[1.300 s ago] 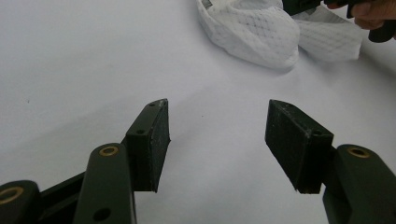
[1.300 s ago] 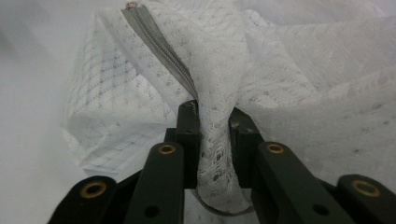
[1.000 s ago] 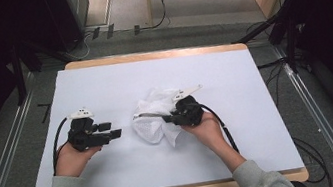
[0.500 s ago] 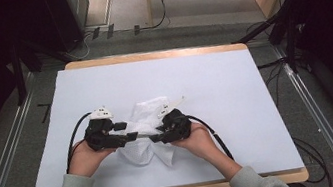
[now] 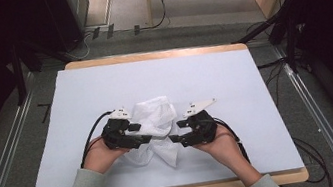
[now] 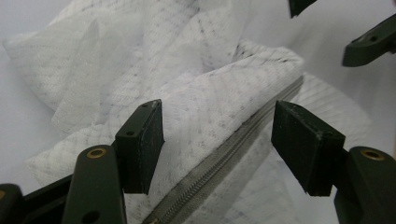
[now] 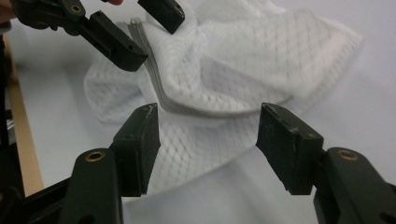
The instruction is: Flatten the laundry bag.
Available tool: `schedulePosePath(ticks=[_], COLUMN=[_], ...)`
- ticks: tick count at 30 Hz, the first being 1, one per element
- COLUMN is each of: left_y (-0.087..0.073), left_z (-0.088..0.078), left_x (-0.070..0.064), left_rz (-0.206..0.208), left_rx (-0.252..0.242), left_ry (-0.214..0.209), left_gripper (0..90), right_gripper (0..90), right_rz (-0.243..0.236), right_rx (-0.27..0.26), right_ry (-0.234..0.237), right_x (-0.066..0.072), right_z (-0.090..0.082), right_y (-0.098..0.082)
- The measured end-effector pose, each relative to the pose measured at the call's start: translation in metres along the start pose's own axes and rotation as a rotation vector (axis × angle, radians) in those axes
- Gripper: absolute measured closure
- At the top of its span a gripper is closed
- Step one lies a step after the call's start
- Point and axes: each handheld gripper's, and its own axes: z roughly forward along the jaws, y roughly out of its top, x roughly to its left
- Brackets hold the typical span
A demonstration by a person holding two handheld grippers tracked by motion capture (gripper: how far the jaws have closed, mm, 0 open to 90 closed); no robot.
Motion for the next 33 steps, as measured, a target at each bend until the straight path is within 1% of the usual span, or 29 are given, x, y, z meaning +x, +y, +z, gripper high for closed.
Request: schedulePosePath(ticks=[3, 5, 6, 7, 8, 9, 10, 11, 12, 15, 16, 17, 18, 20, 21, 22, 23, 25, 26, 27, 28, 29, 30, 31, 32, 33], left_y=[0.0, 0.0, 0.0, 0.0, 0.0, -0.001, -0.002, -0.002, -0.002, -0.002, -0.002, -0.003, -0.002, -0.001, 0.0, 0.0, 0.001, 0.001, 0.001, 0.002, 0.003, 0.003, 0.003, 0.004, 0.004, 0.004], left_z=[0.007, 0.009, 0.011, 0.014, 0.014, 0.017, 0.018, 0.018, 0.019, 0.02, 0.02, 0.021, 0.021, 0.02, 0.019, 0.019, 0.017, 0.014, 0.014, 0.011, 0.007, 0.007, 0.004, 0.001, -0.006, -0.009], left_x=[0.005, 0.007, 0.008, 0.009, 0.009, 0.011, 0.011, 0.011, 0.012, 0.012, 0.012, 0.012, 0.012, 0.013, 0.013, 0.013, 0.014, 0.014, 0.014, 0.014, 0.014, 0.014, 0.014, 0.015, 0.015, 0.016], left_rz=[-0.009, -0.012, -0.014, -0.016, -0.016, -0.012, -0.019, -0.019, -0.023, -0.021, -0.021, -0.025, -0.034, -0.049, -0.061, -0.061, -0.071, -0.073, -0.073, -0.078, -0.083, -0.083, -0.081, -0.081, -0.082, -0.085], left_rx=[0.016, 0.024, 0.025, 0.037, 0.037, 0.051, 0.055, 0.055, 0.063, 0.07, 0.07, 0.073, 0.075, 0.086, 0.084, 0.084, 0.082, 0.065, 0.065, 0.051, 0.027, 0.027, 0.015, 0.003, -0.026, -0.039], left_ry=[-0.003, -0.011, -0.016, -0.016, -0.016, -0.015, -0.02, -0.02, -0.024, -0.033, -0.033, -0.041, -0.052, -0.055, -0.068, -0.068, -0.071, -0.075, -0.075, -0.078, -0.081, -0.081, -0.073, -0.075, -0.067, -0.063], left_gripper=[35.0, 35.7, 36.4, 37.8, 40.5, 42.6, 45.4, 48.6, 50.1, 59.3, 64.6, 67.6, 71.7, 79.3, 82.3, 83.4, 84.1, 84.5, 84.7, 84.8, 84.8, 84.8, 84.8, 84.9, 84.8, 84.8], right_gripper=[39.9, 39.8, 39.0, 38.8, 38.8, 38.8, 38.7, 38.7, 38.7, 39.1, 39.1, 39.7, 40.3, 42.1, 43.1, 43.1, 45.4, 49.3, 49.3, 58.2, 65.1, 65.1, 71.0, 77.8, 89.3, 90.0], right_rz=[0.033, 0.036, 0.035, 0.042, 0.044, 0.053, 0.07, 0.07, 0.09, 0.11, 0.11, 0.114, 0.111, 0.11, 0.11, 0.11, 0.123, 0.124, 0.124, 0.12, 0.111, 0.111, 0.107, 0.103, 0.089, 0.091], right_rx=[0.015, 0.022, 0.047, 0.058, 0.068, 0.077, 0.083, 0.083, 0.085, 0.079, 0.079, 0.069, 0.066, 0.058, 0.056, 0.056, 0.054, 0.045, 0.045, 0.043, 0.041, 0.041, 0.042, 0.048, 0.065, 0.073], right_ry=[-0.01, -0.009, -0.016, -0.024, -0.027, -0.02, -0.016, -0.016, -0.004, 0.009, 0.009, 0.013, 0.011, 0.012, 0.012, 0.012, 0.019, 0.018, 0.018, 0.009, -0.003, -0.003, -0.014, -0.025, -0.037, -0.037], right_x=[0.0, 0.0, 0.0, 0.001, 0.0, -0.002, -0.003, -0.003, -0.006, -0.008, -0.008, -0.008, -0.008, -0.007, -0.007, -0.007, -0.007, -0.008, -0.008, -0.009, -0.009, -0.009, -0.009, -0.009, -0.012, -0.013], right_z=[0.002, 0.004, 0.011, 0.014, 0.017, 0.021, 0.023, 0.023, 0.026, 0.03, 0.03, 0.032, 0.034, 0.036, 0.037, 0.037, 0.039, 0.04, 0.04, 0.043, 0.043, 0.043, 0.044, 0.044, 0.044, 0.044], right_y=[-0.01, -0.013, -0.019, -0.021, -0.022, -0.024, -0.025, -0.025, -0.025, -0.025, -0.025, -0.025, -0.024, -0.023, -0.022, -0.022, -0.021, -0.02, -0.02, -0.019, -0.019, -0.019, -0.019, -0.018, -0.017, -0.016])
